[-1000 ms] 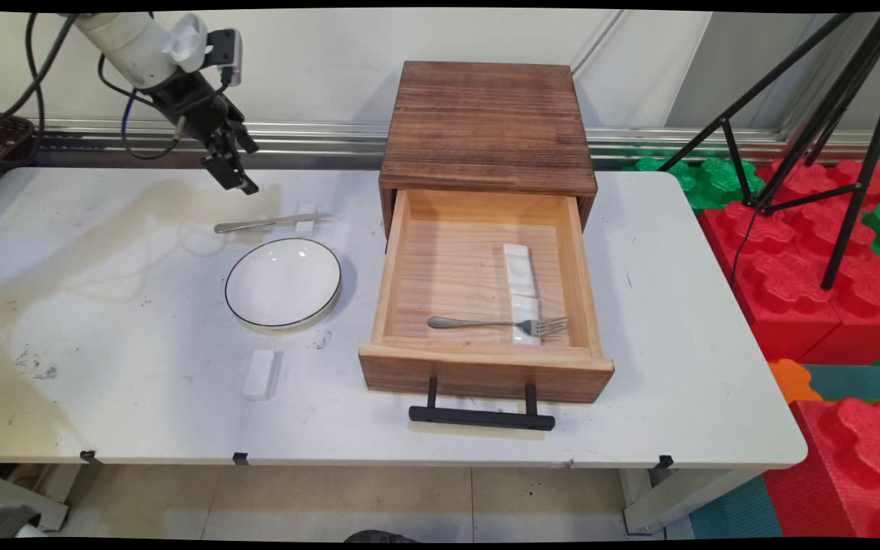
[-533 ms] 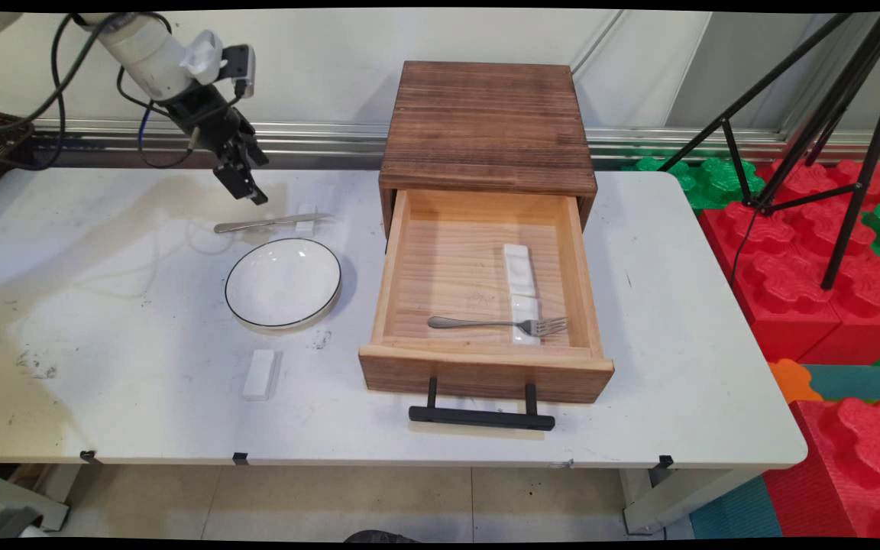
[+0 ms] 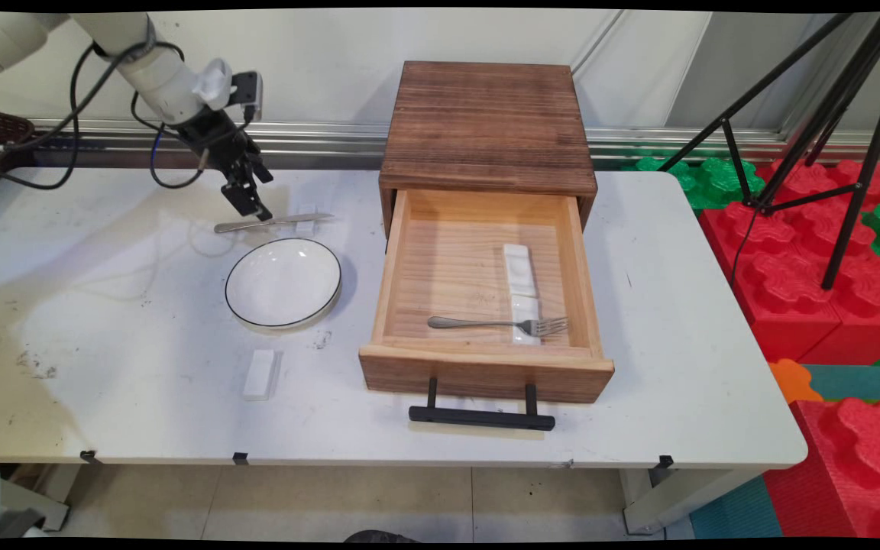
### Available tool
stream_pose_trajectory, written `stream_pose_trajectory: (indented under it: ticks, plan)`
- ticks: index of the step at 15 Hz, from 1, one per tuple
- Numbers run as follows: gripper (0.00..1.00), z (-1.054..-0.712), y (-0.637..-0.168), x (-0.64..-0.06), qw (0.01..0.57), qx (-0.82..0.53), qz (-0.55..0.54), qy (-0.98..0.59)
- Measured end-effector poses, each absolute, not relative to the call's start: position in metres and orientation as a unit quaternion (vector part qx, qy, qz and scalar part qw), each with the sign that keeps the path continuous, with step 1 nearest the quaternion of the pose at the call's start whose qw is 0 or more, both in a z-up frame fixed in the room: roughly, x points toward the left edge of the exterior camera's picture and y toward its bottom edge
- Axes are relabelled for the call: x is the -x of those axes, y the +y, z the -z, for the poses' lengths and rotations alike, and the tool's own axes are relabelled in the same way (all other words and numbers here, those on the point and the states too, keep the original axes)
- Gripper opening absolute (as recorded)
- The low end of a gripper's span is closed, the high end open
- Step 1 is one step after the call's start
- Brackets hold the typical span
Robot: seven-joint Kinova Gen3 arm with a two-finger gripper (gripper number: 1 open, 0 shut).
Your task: Pick up the knife from the left of the white plate
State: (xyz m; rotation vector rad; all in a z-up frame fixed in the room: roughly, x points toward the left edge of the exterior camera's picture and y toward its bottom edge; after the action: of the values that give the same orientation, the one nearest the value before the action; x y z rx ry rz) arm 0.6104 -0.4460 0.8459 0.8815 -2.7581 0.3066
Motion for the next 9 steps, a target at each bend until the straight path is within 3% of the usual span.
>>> stream_pose_trajectory:
  ticks: [9]
  plan:
    - [1.00, -0.813, -0.449, -0.610, 0.116, -0.308, -0.104, -0.939]
